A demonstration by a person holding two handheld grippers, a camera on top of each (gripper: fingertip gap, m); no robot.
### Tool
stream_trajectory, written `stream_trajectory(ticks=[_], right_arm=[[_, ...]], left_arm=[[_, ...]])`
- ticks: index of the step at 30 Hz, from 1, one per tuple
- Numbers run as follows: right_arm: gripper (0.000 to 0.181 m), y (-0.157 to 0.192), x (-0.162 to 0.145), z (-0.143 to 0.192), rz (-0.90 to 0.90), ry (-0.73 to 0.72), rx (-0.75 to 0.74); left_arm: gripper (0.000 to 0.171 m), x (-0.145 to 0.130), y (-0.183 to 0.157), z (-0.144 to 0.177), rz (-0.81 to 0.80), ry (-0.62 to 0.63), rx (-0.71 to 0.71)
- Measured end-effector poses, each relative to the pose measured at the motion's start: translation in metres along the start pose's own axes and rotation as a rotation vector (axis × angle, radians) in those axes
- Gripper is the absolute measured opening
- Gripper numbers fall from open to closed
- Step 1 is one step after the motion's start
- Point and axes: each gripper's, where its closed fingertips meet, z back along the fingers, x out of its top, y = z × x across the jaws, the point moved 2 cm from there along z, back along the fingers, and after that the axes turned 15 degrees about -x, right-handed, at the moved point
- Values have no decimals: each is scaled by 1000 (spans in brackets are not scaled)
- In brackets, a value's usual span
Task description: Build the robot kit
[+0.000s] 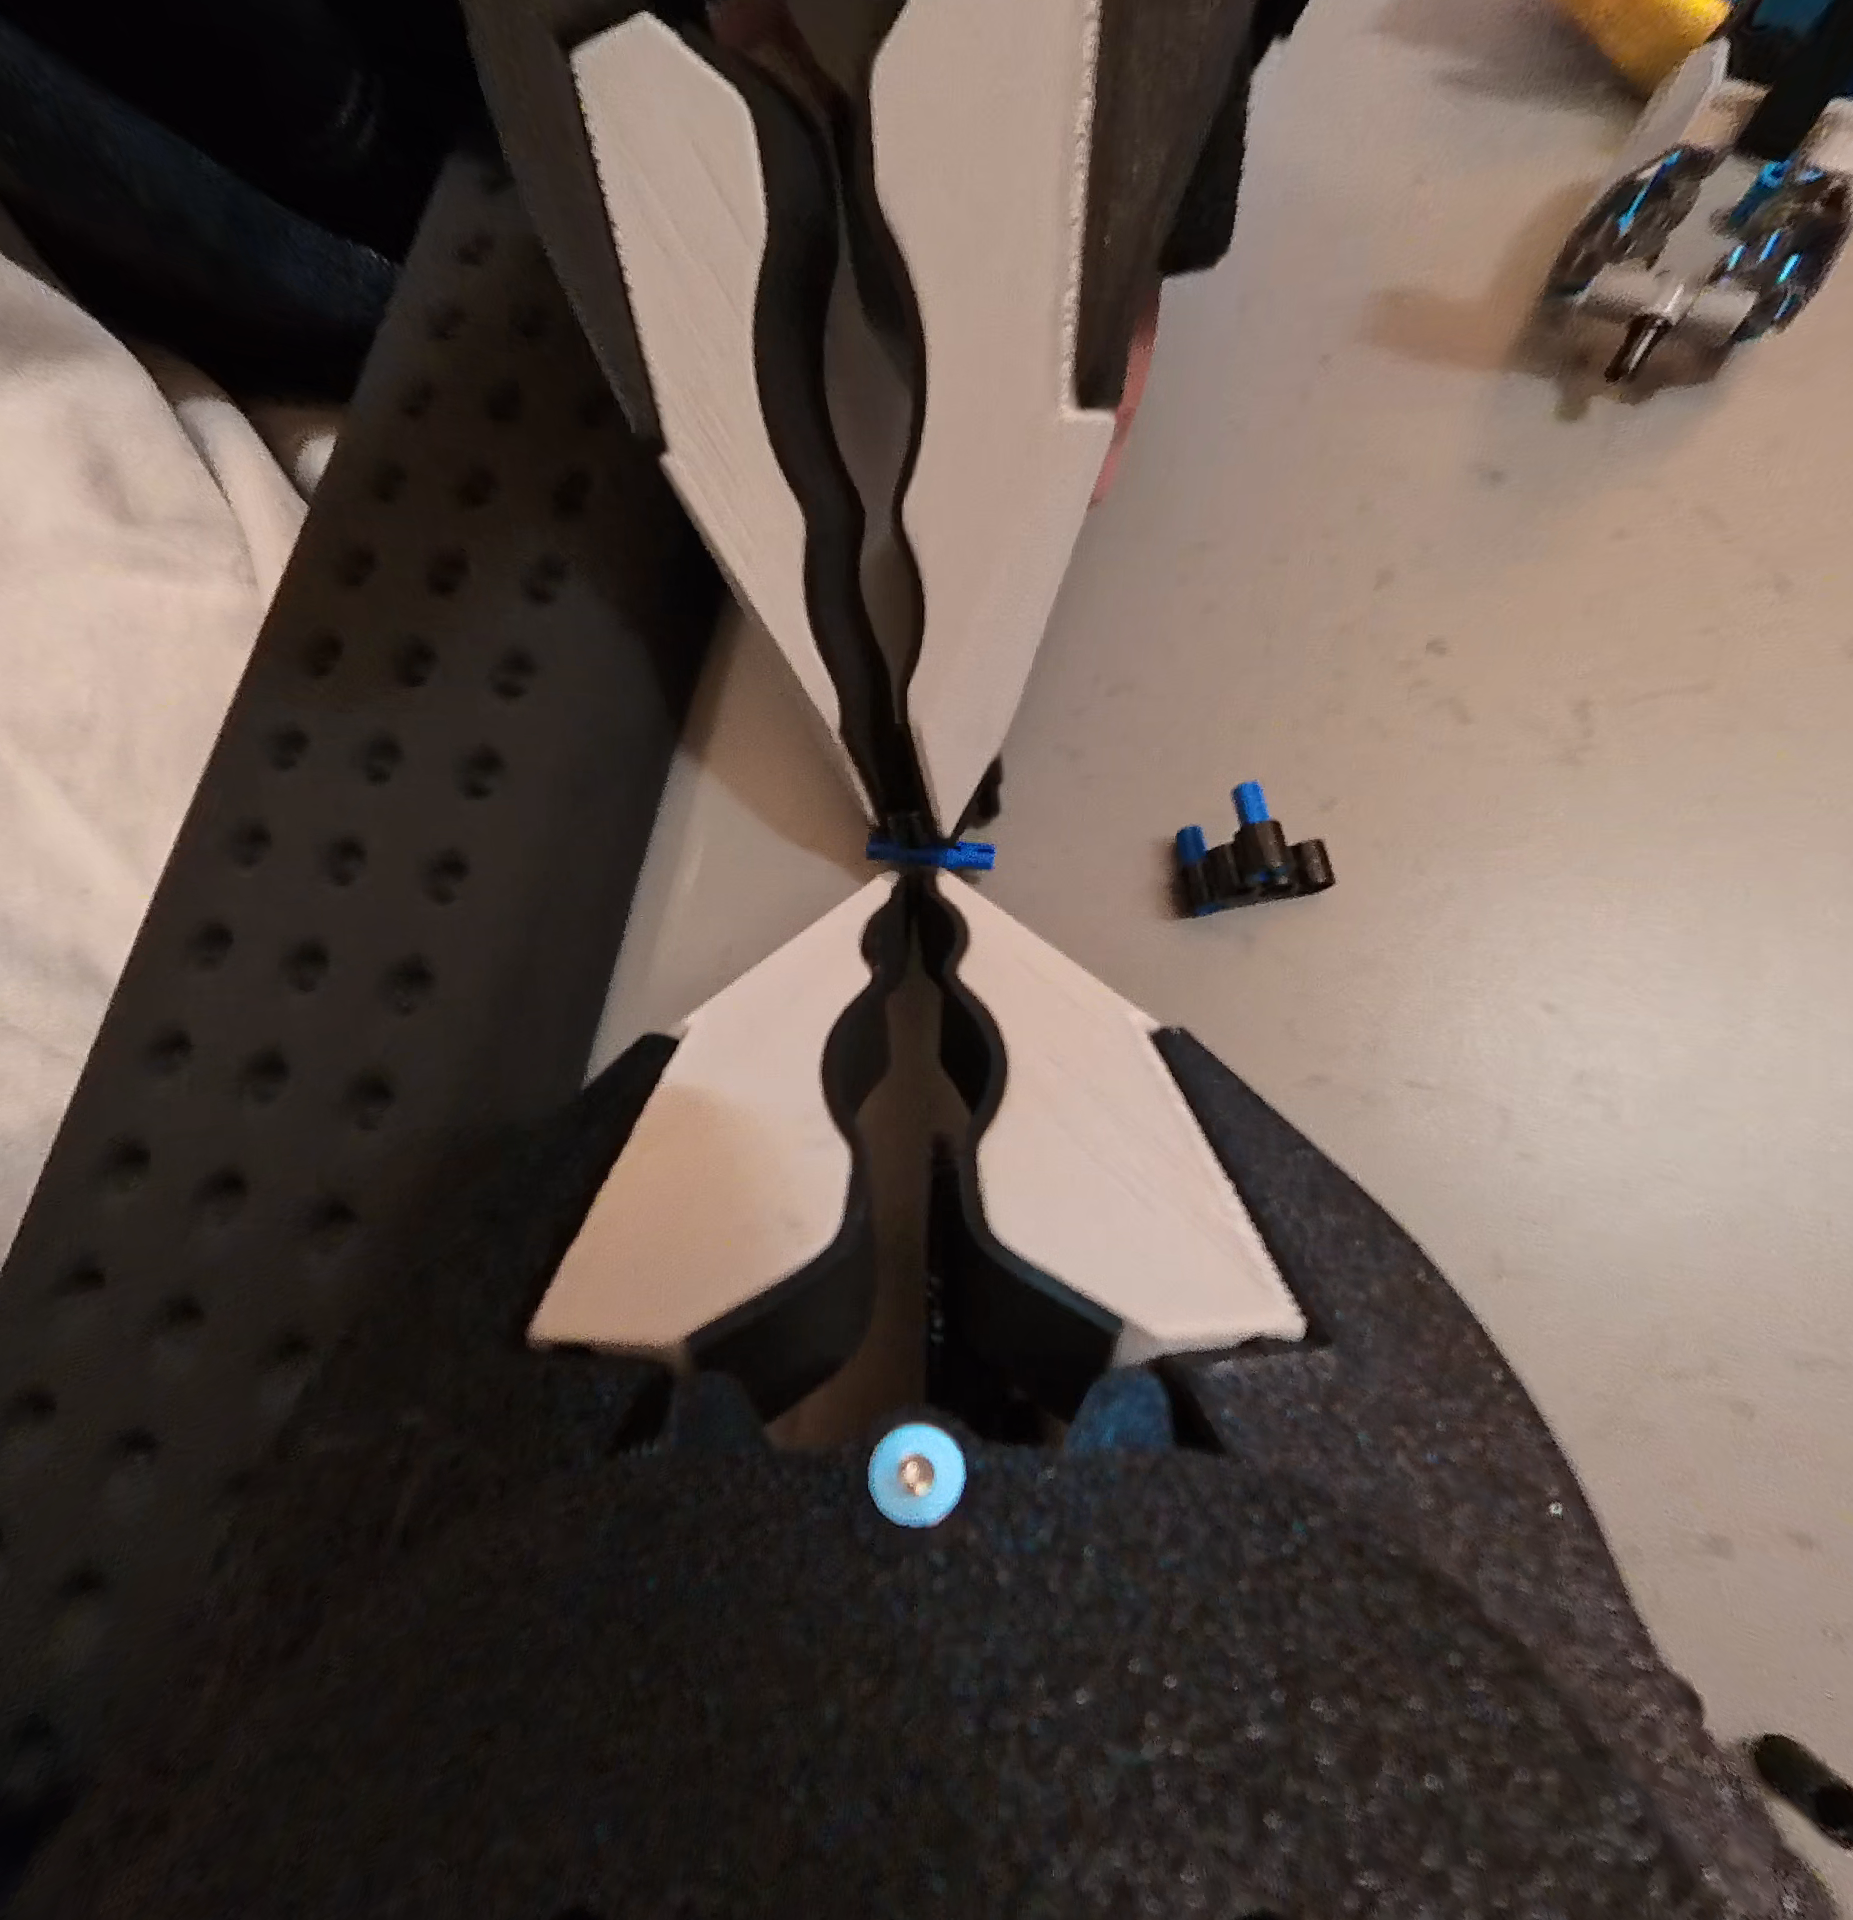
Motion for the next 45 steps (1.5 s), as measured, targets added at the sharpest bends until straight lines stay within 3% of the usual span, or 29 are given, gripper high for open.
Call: stream_trajectory(ticks=[5,10,14,17,25,30,32,39,45], right_arm=[[3,3,-6,7,11,13,-15],[15,-2,1,16,118,-62,-54],[20,-3,-12,17,307,42,-5],[15,-1,-15,16,352,85,79],[3,-3,-13,14,299,180,58],[3,-8,-10,13,201,104,-58],[14,-7,-9,14,169,83,-95],[17,-13,-17,26,120,10,-180],[9,-10,-18,19,161,52,-91]], left_arm=[[7,-1,1,5,26,40,7],[7,-4,4,26,104,-20,107],[7,-8,-3,32,112,-28,181],[7,-7,-9,34,108,-45,218],[7,-10,-7,37,146,-73,298],[7,-11,0,35,159,-110,347],[7,-12,1,34,151,-100,355],[7,3,-5,19,118,-120,295],[7,7,0,-5,102,-17,288]])
